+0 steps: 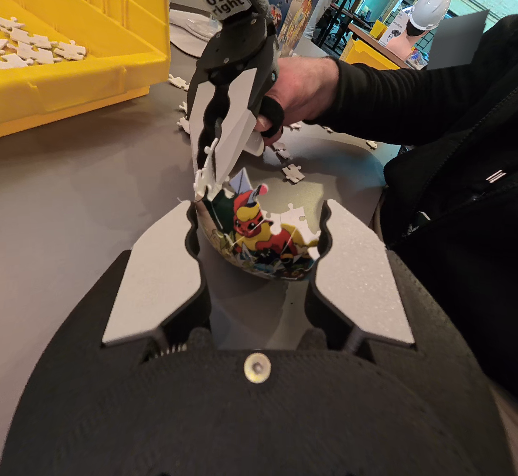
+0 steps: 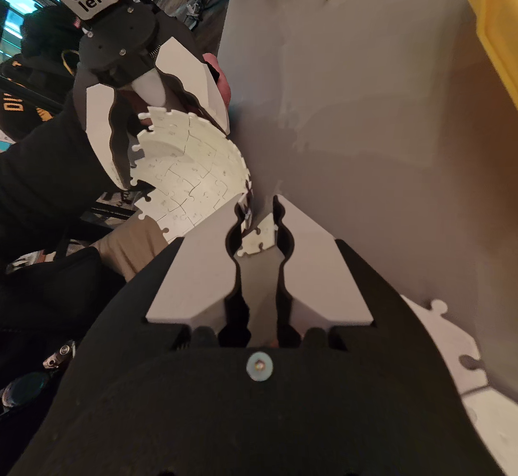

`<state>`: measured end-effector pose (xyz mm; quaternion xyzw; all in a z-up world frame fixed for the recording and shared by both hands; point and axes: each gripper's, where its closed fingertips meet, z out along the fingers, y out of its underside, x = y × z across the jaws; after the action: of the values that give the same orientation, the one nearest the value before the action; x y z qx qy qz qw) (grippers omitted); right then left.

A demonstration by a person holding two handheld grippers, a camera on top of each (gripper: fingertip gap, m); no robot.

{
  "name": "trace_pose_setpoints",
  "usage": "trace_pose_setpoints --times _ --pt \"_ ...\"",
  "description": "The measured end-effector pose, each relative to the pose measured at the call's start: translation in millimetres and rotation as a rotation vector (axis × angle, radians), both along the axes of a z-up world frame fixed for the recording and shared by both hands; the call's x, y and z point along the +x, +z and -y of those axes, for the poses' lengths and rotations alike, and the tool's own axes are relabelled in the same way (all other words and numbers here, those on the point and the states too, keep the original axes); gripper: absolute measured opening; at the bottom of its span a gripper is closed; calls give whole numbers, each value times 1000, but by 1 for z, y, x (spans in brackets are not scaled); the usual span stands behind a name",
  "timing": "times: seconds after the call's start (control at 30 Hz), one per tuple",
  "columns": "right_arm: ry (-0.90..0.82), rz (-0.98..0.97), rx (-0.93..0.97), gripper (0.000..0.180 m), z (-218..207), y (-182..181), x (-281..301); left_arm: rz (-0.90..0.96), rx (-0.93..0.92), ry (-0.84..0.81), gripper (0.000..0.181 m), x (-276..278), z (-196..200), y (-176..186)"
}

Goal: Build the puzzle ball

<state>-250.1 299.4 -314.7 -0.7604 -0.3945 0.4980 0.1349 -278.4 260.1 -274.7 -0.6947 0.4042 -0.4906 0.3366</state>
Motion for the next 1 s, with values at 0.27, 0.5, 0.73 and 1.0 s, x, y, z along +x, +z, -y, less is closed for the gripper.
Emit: trace_pose_setpoints --times 0.27,0.5,0.73,1.0 --pt "-15 80 126 22 -6 6 15 -10 0 -5 84 3 2 -1" --pt "8 79 87 12 0 -2 18 -21 7 -27 86 4 6 -2" --pt "61 87 53 10 4 -10 18 -62 45 -78 102 7 11 -7" --pt "97 103 41 10 7 -15 15 -105 113 -122 107 14 14 -12"
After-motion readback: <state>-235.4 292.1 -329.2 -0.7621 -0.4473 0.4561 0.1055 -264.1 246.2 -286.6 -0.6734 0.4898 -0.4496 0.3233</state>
